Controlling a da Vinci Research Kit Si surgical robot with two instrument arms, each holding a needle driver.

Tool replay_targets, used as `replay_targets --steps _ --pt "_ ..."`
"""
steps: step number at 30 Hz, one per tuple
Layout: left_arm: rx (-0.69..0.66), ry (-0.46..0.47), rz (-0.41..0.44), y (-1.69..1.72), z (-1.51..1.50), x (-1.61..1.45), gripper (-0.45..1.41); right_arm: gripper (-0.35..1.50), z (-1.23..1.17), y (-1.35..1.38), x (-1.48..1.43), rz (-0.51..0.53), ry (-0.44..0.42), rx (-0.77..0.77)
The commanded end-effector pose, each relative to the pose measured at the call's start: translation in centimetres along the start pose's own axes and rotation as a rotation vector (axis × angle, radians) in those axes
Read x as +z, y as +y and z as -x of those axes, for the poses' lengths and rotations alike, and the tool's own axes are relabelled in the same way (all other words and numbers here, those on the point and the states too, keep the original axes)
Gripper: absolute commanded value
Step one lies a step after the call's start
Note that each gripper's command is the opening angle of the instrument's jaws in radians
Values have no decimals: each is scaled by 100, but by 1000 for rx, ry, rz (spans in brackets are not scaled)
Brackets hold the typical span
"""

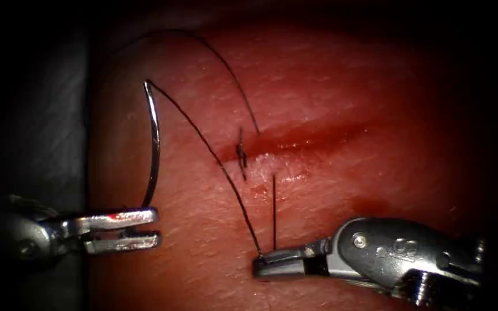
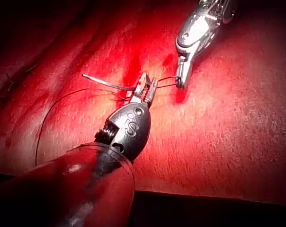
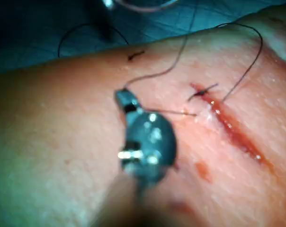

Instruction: Wound Closure

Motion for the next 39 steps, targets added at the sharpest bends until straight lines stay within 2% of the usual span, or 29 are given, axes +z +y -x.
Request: replay_targets --steps 1,8,14,15,18,19,20,26,29,30,36,39 --pt "1 4 0 6 4 4 -45 -35 2 -21 10 -8 0 2" --pt "12 7 -6 20 6 -6 -45 -35 -9 -62 9 -23 -2 -6" --pt "14 14 -10 22 7 -14 -45 -33 -12 -59 7 -22 -8 -1" --pt "14 16 -11 22 6 -15 -45 15 -12 -54 7 -21 -10 1" --pt "14 17 -9 21 7 -19 -45 96 -11 -38 5 -9 23 -23" --pt "14 15 -9 20 8 -21 -45 113 -9 -28 3 1 34 -49" --pt "14 15 -9 20 8 -21 -45 113 -9 -28 3 1 34 -49" --pt "12 1 -22 15 12 -35 -45 121 -5 12 -8 38 82 -125" --pt "10 -5 -34 8 16 -42 -45 113 6 41 -14 54 87 -157" --pt "10 -5 -34 8 16 -42 -45 113 6 41 -14 54 87 -157" --pt "16 -19 -45 6 20 -39 -45 113 23 81 -5 101 76 -265" --pt "16 -23 -50 4 23 -34 -45 104 29 93 2 98 79 -333"
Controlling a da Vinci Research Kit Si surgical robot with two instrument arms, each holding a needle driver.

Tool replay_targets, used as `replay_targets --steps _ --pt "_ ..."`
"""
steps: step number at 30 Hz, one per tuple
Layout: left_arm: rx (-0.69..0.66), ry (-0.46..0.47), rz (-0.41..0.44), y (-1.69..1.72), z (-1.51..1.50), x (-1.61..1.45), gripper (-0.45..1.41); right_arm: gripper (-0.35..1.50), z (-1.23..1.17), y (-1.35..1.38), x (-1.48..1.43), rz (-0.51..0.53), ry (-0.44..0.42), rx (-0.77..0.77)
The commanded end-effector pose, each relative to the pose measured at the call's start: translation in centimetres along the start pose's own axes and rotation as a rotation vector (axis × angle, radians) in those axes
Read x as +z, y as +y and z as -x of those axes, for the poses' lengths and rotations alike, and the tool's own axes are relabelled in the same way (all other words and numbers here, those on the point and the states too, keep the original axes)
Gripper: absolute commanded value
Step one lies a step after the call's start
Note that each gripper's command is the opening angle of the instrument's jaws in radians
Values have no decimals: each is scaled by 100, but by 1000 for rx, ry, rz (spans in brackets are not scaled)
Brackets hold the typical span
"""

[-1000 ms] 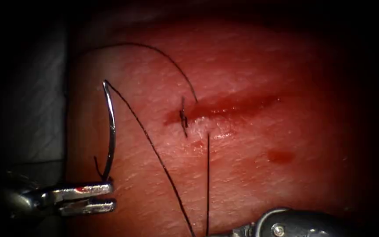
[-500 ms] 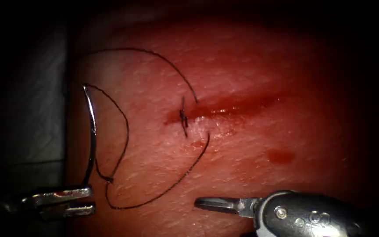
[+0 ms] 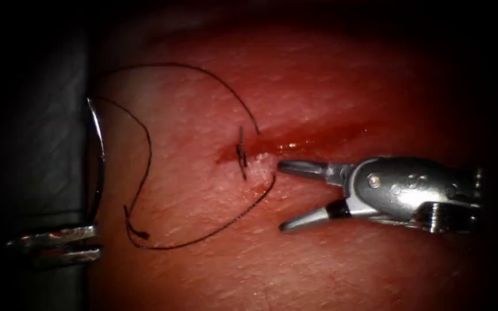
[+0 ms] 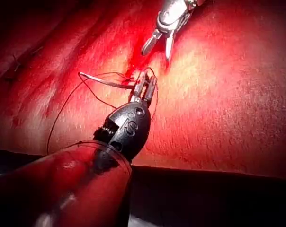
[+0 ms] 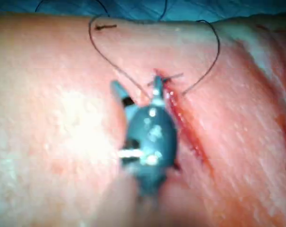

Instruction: Wound Closure

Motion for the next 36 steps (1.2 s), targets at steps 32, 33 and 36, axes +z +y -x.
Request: replay_targets --steps 32,33,36 --pt "-1 5 4 4 7 11 -45 -35 51 3 17 -10 -73 -147" --pt "-1 5 4 4 7 11 -45 -35 48 1 16 -7 -64 -134" --pt "-1 5 4 4 6 11 -45 -35 44 -3 16 -7 -61 -133"
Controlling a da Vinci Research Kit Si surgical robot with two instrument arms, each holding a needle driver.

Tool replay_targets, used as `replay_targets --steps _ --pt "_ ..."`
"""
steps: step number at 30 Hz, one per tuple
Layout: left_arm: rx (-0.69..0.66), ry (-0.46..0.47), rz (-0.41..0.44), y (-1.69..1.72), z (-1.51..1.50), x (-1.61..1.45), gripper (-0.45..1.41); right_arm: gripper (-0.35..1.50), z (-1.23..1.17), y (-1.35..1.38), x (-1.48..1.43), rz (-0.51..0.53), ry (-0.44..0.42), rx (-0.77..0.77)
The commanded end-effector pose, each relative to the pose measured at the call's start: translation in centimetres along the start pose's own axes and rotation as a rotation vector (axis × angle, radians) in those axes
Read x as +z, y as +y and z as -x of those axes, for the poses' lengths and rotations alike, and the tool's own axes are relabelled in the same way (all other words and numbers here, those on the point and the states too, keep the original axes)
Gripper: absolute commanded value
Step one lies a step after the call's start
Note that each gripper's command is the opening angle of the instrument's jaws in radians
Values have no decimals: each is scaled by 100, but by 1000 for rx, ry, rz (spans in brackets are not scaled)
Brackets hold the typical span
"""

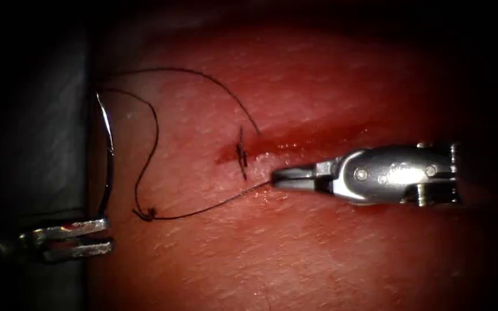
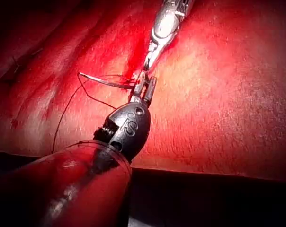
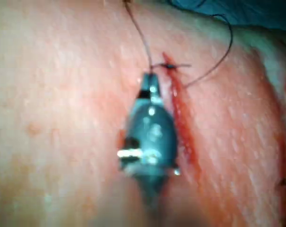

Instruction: Wound Closure

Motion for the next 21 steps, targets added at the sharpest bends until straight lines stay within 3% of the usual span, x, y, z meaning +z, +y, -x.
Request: replay_targets --steps 1,10,21 --pt "-1 1 1 5 5 6 -45 -35 -3 -13 10 -3 5 3" --pt "-1 3 2 4 5 7 -45 -35 -25 -39 2 -24 20 -4" --pt "-25 3 2 -6 25 16 -45 -35 -74 -93 -18 -84 -27 -18"
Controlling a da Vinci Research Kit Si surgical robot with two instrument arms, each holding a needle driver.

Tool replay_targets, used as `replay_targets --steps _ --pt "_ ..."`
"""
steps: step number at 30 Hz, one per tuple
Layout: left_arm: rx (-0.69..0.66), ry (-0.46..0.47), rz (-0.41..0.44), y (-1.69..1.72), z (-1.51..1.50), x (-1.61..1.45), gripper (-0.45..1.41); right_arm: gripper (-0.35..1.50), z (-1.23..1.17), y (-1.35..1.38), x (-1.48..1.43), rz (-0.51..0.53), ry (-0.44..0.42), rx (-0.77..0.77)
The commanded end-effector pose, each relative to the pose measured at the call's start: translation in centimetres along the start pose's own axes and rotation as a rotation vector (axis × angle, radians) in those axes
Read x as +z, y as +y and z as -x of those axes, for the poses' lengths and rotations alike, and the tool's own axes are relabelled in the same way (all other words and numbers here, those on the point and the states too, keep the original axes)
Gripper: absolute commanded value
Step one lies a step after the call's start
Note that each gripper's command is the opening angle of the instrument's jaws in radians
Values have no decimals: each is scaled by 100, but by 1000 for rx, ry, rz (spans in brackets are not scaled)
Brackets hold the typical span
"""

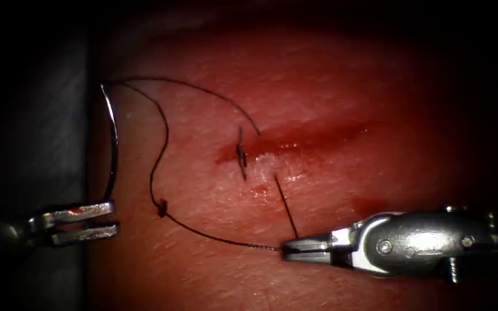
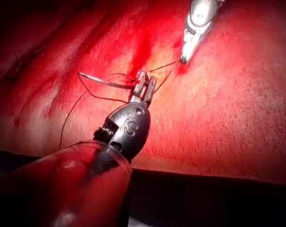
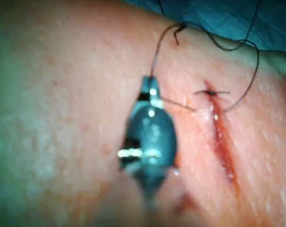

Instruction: Wound Closure

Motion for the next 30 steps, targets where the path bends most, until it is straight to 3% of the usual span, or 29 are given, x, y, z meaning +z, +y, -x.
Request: replay_targets --steps 1,15,23,24,25,26,27,30 --pt "-2 2 5 4 6 7 -45 -35 -7 -17 9 -9 6 1" --pt "-9 2 4 8 10 2 -45 -35 -58 -75 9 -103 6 -39" --pt "-8 1 3 9 9 2 -45 -35 -59 -71 6 -103 11 -11" --pt "-8 1 3 10 9 1 -45 -23 -57 -67 5 -90 24 -5" --pt "-8 1 3 10 9 1 -45 27 -54 -59 4 -62 51 6" --pt "-8 1 3 10 9 1 -45 59 -51 -53 3 -42 73 16" --pt "-8 1 3 10 9 1 -45 108 -44 -39 2 0 90 32" --pt "-8 1 3 9 9 1 -45 113 -36 -28 0 24 72 42"
